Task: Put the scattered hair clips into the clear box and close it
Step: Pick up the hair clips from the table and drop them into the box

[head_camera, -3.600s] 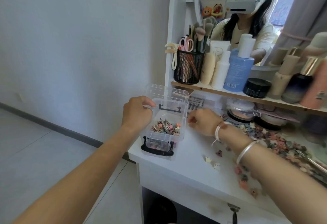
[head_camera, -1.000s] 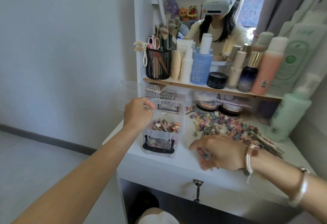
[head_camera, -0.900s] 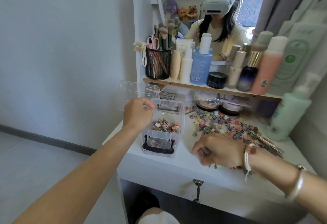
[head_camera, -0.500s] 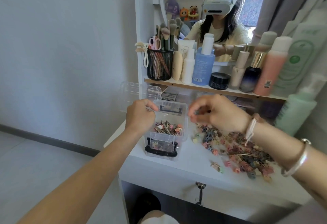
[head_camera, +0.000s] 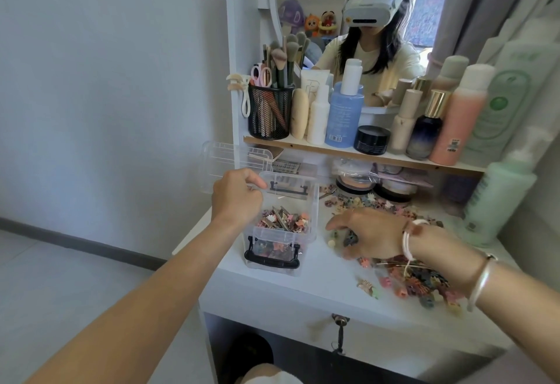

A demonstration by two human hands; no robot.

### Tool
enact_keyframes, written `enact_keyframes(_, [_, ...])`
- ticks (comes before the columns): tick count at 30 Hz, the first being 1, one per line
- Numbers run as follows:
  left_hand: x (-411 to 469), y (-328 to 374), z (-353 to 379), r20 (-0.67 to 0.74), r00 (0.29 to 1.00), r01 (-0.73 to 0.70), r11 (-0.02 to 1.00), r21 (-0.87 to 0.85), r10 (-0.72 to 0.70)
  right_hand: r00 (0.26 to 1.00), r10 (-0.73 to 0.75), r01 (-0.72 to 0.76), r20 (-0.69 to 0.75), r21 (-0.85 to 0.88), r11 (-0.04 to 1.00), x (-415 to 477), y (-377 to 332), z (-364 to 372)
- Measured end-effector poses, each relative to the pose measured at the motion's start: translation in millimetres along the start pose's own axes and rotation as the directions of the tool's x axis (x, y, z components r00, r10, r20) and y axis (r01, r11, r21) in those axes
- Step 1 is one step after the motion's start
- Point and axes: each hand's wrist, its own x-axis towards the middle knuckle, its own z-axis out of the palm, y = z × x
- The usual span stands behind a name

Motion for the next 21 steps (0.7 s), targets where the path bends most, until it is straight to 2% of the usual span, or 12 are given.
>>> enact_keyframes(2, [3, 0, -1, -0.008, 1.000, 0.005, 1.000, 0.004, -0.005, 1.000, -0.022, 0.022, -0.003, -0.035, 0.999, 5, -1, 6])
enact_keyframes(5, [6, -1, 0, -0.014, 1.000, 0.013, 1.000, 0.002, -0.013, 0.998, -0.059, 0.059, -0.005, 0.013, 0.998, 15, -4, 7])
enact_keyframes(13, [8, -2, 0, -0.008, 1.000, 0.017, 1.000, -0.005, -0.017, 0.982, -0.056, 0.065, -0.179, 0.046, 0.997, 27, 1, 0])
enact_keyframes(15, [9, -3, 0, -0.006, 1.000, 0.017, 1.000, -0.006, -0.017, 0.963, -0.031, 0.071, -0.269, 0.142, 0.987, 22, 3, -19])
enact_keyframes(16, [9, -3, 1, -0.007, 1.000, 0.018, 1.000, -0.004, -0.018, 0.948, -0.009, 0.090, -0.318, 0.242, 0.966, 19, 2, -30])
enact_keyframes(19, [9, -2, 1, -0.004, 1.000, 0.021, 1.000, -0.001, -0.021, 0.909, 0.009, 0.236, -0.417, 0.530, 0.814, 13, -15, -56])
enact_keyframes(21, [10, -2, 2, -0.002, 1.000, 0.021, 1.000, -0.003, -0.021, 0.905, -0.054, 0.297, -0.421, 0.538, 0.789, 16, -32, -61])
